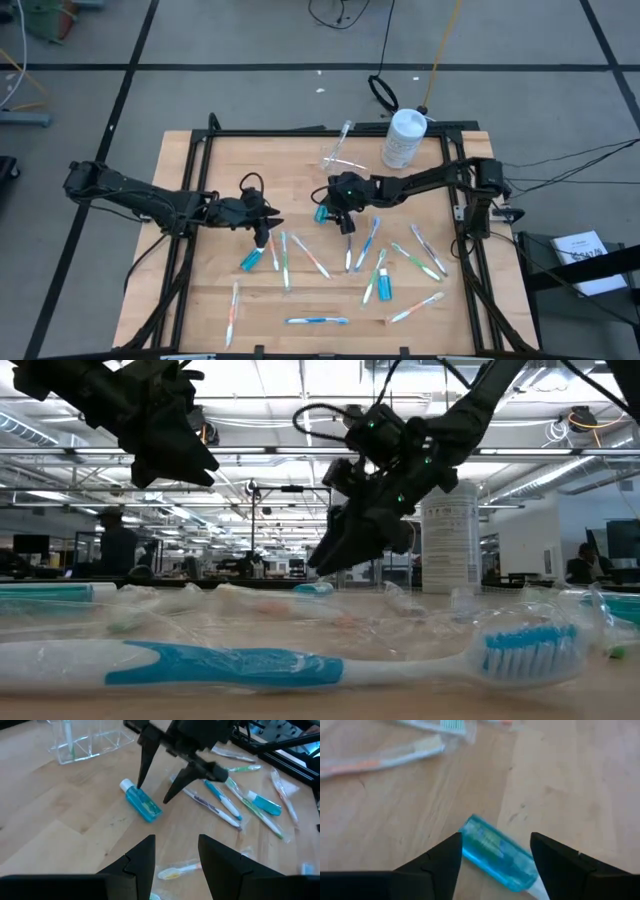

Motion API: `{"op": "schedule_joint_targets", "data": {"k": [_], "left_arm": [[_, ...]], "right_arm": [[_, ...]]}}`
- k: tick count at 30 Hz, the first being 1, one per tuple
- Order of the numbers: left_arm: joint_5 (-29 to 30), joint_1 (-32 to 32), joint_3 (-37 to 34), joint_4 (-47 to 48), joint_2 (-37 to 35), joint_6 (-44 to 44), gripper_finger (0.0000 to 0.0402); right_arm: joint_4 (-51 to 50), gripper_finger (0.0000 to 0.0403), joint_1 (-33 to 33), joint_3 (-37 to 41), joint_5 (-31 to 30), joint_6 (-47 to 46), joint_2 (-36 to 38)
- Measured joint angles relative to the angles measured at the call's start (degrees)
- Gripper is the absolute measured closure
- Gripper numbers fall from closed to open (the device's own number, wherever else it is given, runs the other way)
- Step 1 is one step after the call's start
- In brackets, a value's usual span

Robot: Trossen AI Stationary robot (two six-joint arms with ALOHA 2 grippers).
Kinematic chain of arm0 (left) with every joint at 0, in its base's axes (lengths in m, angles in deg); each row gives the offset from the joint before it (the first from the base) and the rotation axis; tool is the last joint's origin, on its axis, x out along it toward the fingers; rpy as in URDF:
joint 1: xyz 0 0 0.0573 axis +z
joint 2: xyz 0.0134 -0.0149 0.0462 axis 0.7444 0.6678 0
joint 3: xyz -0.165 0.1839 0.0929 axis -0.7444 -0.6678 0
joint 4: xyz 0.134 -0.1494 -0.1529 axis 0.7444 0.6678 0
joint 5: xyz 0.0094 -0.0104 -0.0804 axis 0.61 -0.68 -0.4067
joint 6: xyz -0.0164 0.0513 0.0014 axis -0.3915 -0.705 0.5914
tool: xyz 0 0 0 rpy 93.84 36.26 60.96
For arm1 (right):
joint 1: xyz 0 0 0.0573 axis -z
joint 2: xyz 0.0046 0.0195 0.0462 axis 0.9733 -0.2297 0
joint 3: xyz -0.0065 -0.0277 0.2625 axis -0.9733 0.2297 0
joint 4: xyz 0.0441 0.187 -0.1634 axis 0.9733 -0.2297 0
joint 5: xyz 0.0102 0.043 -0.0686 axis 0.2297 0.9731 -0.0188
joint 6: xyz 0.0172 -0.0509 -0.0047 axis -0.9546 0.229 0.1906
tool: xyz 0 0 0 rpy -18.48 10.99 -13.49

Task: Pick & Place toothbrushing station
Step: Put the blue mouthwash into the transparent organizer

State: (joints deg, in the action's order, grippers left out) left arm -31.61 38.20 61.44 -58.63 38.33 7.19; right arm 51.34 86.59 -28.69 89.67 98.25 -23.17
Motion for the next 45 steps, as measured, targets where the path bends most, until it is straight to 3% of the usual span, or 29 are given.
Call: {"op": "schedule_joint_targets", "data": {"k": [11,19,30,37,45], "left_arm": [[0.00,0.02,0.00,0.07,0.00,1.49,0.0249],[0.02,0.02,0.00,0.14,0.00,1.59,0.0249],[0.02,0.02,0.00,0.18,0.00,1.18,0.0249],[0.00,0.02,0.00,0.20,0.00,1.00,0.0249],[0.00,0.02,0.00,0.20,0.00,1.02,0.0249]], "right_arm": [[-0.50,0.0144,-0.02,-0.20,-0.09,2.71,-4.26],[-3.21,0.0162,-0.02,-0.20,-0.13,1.86,-4.36],[-6.49,0.0216,-1.68,-0.23,-0.57,-0.09,-3.95],[-6.97,0.0218,-2.57,-0.20,-0.56,-2.62,-3.93],[-8.29,0.0202,-3.82,-0.17,-8.51,-2.41,-3.85]]}}
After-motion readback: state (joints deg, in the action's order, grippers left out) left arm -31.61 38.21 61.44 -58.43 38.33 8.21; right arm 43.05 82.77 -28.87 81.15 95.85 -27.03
